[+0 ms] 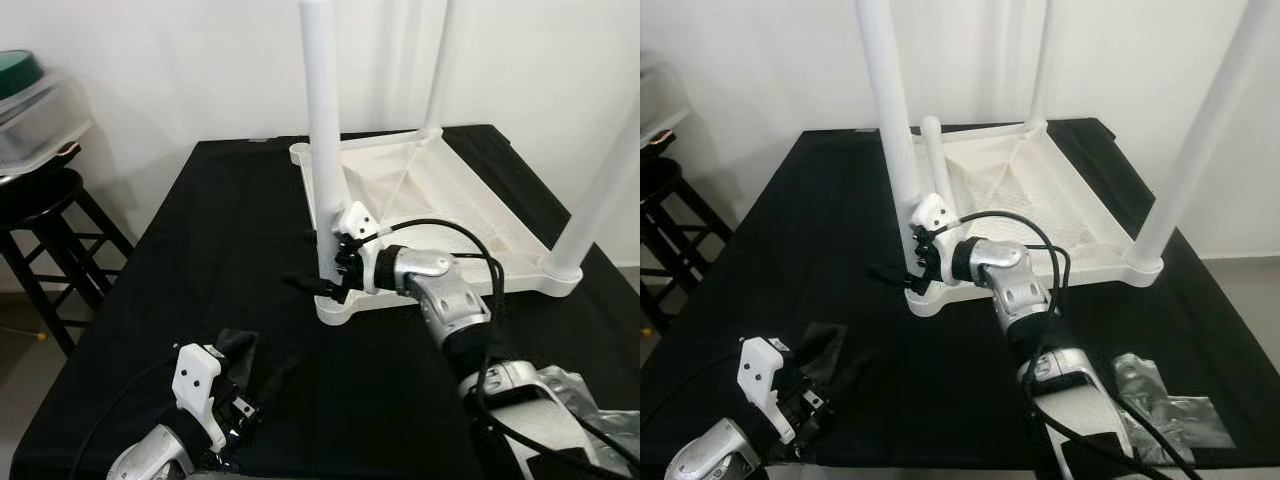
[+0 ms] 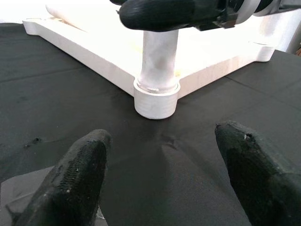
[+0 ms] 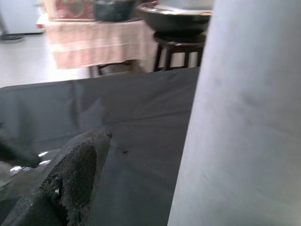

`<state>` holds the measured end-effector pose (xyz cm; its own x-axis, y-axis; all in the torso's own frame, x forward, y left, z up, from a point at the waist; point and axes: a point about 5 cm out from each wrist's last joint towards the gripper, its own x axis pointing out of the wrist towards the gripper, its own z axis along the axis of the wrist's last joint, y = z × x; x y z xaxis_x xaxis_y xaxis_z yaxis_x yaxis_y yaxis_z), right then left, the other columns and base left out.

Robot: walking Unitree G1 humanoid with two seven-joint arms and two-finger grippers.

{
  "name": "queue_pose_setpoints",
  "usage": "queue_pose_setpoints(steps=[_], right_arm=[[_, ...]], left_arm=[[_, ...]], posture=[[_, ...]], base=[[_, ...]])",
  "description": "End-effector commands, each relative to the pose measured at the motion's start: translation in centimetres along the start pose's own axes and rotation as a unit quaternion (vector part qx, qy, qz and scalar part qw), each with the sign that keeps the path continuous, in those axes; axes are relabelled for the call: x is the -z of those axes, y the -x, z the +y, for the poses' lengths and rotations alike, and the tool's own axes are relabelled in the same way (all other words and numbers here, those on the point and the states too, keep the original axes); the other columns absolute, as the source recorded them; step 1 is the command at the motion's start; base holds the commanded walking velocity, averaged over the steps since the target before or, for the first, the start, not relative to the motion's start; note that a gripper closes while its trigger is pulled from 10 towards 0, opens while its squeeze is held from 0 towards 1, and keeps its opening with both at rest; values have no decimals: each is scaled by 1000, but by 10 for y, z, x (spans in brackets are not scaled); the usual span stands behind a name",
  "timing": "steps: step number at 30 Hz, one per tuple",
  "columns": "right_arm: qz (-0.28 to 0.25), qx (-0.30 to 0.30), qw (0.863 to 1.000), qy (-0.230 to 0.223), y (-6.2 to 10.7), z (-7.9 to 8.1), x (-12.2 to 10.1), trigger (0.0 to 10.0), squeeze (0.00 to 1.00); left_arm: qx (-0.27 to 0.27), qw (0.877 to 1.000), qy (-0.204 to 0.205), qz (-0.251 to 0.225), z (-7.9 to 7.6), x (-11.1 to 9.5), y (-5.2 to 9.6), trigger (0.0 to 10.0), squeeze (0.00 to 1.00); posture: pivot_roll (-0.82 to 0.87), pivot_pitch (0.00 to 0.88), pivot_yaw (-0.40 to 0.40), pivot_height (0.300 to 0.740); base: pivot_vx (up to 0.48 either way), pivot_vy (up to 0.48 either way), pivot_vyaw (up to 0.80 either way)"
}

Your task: Building children table

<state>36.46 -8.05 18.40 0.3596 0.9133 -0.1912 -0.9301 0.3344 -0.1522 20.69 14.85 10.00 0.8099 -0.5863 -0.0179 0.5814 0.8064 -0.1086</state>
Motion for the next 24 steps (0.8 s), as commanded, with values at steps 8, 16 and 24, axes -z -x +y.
queue_pose_setpoints(steps=[8, 16, 24], right_arm=[[10, -67, 997, -45, -7, 3, 10, 0, 0], [8, -35, 998, -46, 1, 1, 20, 0, 0], [55, 371, 916, -143, -12, 69, 75, 0, 0]], left_arm=[[-8, 1000, -1, 2, 0, 4, 3, 10000, 0], [-7, 1000, 1, 2, -2, 3, 5, 10000, 0], [-3, 1000, 4, 3, -3, 1, 9, 10000, 0]], posture=[[-45, 11, 42, 740], [-52, 27, 50, 740], [-71, 62, 47, 740]], base=[[0, 0, 0], [0, 0, 0], [0, 0, 0]])
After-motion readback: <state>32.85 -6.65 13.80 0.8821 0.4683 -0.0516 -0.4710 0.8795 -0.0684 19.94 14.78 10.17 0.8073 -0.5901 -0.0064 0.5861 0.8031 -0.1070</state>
